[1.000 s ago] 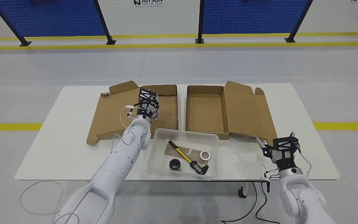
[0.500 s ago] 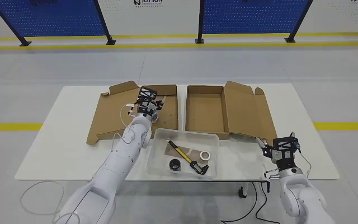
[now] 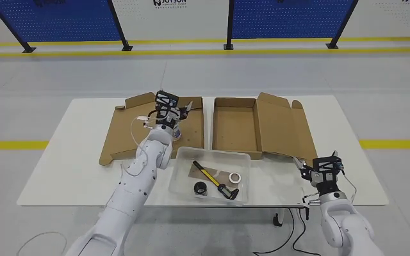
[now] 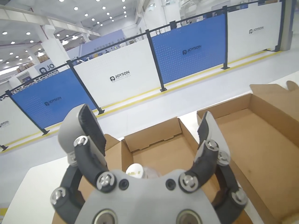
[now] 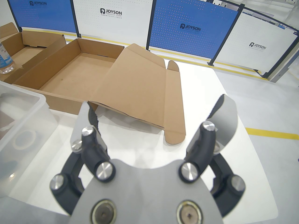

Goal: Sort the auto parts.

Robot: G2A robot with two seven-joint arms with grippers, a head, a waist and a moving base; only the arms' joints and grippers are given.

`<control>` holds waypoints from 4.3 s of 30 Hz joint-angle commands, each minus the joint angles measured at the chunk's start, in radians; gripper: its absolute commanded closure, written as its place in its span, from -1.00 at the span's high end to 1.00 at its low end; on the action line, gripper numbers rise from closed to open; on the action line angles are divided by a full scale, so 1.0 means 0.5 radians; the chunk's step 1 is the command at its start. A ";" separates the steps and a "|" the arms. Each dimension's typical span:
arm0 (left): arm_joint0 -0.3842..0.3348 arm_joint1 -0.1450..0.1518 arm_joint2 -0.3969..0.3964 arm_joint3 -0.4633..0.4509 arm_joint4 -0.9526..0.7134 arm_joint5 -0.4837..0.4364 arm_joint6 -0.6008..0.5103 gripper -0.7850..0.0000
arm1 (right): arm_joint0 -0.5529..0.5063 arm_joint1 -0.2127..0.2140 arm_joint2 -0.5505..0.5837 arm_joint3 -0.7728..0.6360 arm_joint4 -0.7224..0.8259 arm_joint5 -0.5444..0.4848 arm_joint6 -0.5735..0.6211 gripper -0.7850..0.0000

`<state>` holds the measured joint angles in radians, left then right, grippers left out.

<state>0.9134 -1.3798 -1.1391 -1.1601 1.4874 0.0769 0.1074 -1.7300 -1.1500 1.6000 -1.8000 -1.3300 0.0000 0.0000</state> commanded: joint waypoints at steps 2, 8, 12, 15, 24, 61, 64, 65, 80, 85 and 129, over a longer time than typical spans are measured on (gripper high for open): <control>0.127 0.039 -0.053 -0.286 0.099 -0.212 -0.182 1.00 | 0.000 0.000 0.000 0.000 0.000 0.000 0.000 1.00; 0.339 0.095 -0.157 -0.709 -0.064 -0.809 -0.648 1.00 | 0.000 0.000 0.000 0.000 0.000 0.000 0.000 1.00; 0.449 0.128 -0.201 -0.898 -0.181 -1.155 -0.966 1.00 | 0.000 0.000 0.000 0.000 0.000 0.000 0.000 1.00; 0.503 0.147 -0.201 -0.980 -0.314 -1.386 -1.250 1.00 | 0.000 0.000 0.000 0.000 0.000 0.000 0.000 1.00; 0.548 0.159 -0.158 -1.037 -0.927 -1.390 -1.912 1.00 | 0.000 0.000 0.000 0.000 0.000 0.000 0.000 1.00; 0.468 0.232 -0.157 -1.059 -1.697 -0.821 -2.838 1.00 | 0.000 0.000 0.000 0.000 0.000 0.000 0.000 1.00; 0.421 0.240 -0.126 -1.002 -1.611 -0.759 -2.888 1.00 | 0.000 0.000 0.000 0.000 0.000 0.000 0.000 1.00; 0.405 0.241 -0.109 -0.991 -1.588 -0.739 -2.894 1.00 | 0.000 0.000 0.000 0.000 0.000 0.000 0.000 1.00; 0.241 0.235 0.182 -0.811 -1.352 -0.616 -2.963 0.05 | 0.000 0.000 0.000 0.000 0.000 0.000 0.000 1.00; 0.205 0.239 0.229 -0.774 -1.287 -0.605 -2.989 -0.01 | 0.000 0.000 0.000 0.000 0.000 0.000 0.000 1.00; 0.088 0.244 0.462 -0.591 -1.220 -0.574 -2.827 -1.00 | 0.000 0.000 0.000 0.000 0.000 0.000 0.000 1.00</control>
<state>0.9549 -1.2598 -0.9041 -1.4471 0.8761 -0.2112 -1.3087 -1.7300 -1.1500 1.6000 -1.8000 -1.3300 0.0000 0.0000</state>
